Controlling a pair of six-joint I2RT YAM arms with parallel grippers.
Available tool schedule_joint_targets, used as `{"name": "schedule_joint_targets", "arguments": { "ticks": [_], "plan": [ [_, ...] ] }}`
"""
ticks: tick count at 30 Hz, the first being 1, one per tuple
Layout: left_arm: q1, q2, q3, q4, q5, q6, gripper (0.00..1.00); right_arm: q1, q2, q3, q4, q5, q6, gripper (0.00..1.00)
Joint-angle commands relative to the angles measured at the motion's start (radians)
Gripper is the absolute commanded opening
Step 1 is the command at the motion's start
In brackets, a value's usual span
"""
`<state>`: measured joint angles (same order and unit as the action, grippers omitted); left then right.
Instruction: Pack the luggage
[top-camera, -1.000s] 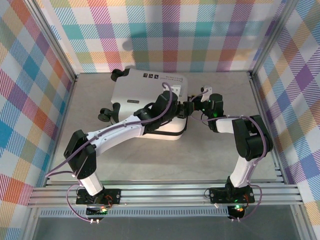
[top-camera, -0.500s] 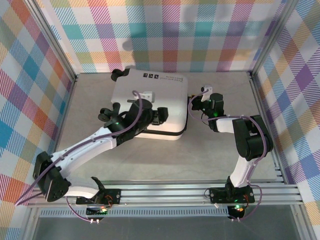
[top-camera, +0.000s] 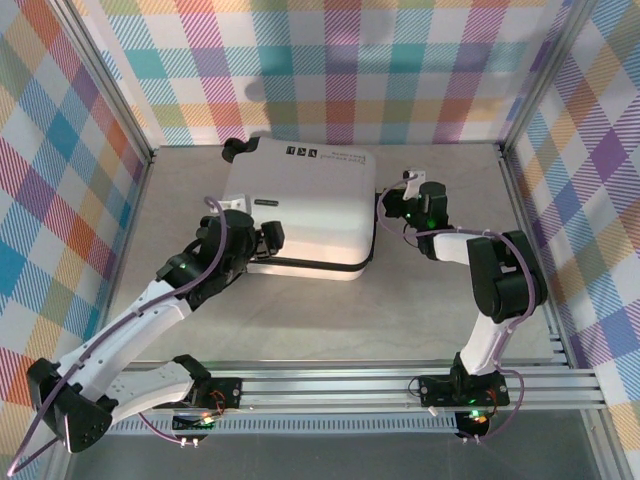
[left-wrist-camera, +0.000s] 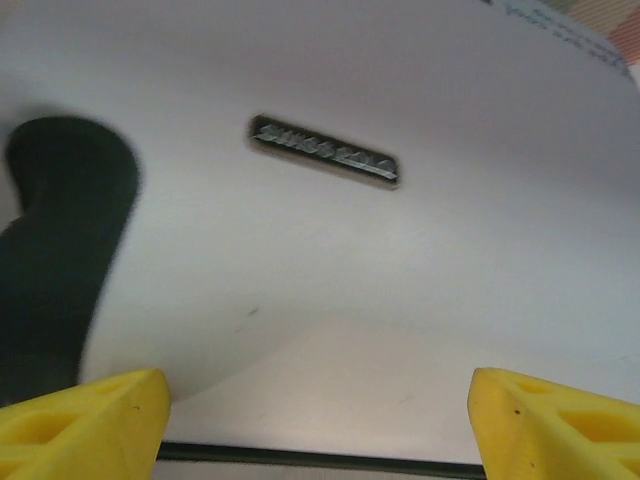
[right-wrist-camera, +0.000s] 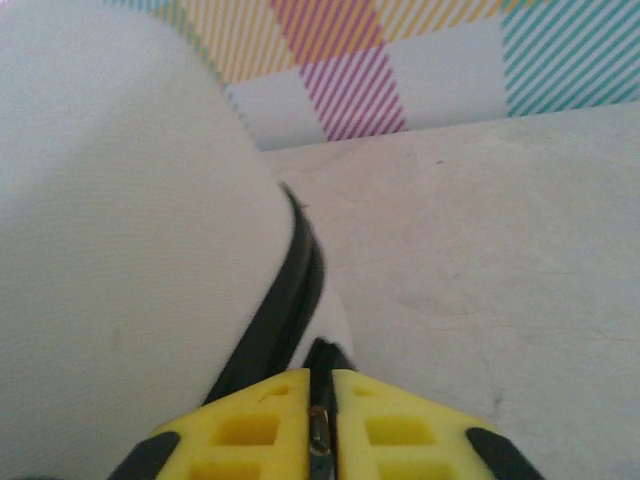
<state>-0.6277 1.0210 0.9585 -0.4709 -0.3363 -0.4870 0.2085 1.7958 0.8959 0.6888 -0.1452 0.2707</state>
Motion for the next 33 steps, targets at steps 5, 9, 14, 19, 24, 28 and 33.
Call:
{"name": "schedule_joint_targets", "arguments": {
  "ticks": [5,9,14,19,24,28,33],
  "plan": [
    [0.051,-0.086,-0.07,-0.107,-0.007,-0.019,0.8,-0.05,-0.098,0.123,-0.189,0.063,0.029,0.29],
    [0.051,-0.113,-0.096,-0.116,0.005,-0.029,0.8,-0.055,-0.107,0.209,-0.293,0.002,0.026,0.42],
    [0.051,-0.145,-0.131,-0.096,0.041,-0.039,0.8,-0.057,-0.02,0.482,-0.552,-0.16,-0.001,0.6],
    [0.051,-0.131,-0.163,-0.038,0.116,-0.047,0.8,-0.057,0.135,0.766,-0.777,-0.326,-0.017,0.69],
    [0.048,-0.094,-0.194,0.047,0.198,-0.049,0.79,-0.057,0.236,0.906,-0.874,-0.416,-0.014,0.78],
    [0.048,-0.072,-0.199,0.062,0.202,-0.051,0.79,-0.055,0.271,0.925,-0.878,-0.48,-0.02,0.82],
    [0.048,-0.059,-0.199,0.063,0.196,-0.05,0.79,-0.049,0.312,0.95,-0.886,-0.54,-0.035,0.84]
  ]
}}
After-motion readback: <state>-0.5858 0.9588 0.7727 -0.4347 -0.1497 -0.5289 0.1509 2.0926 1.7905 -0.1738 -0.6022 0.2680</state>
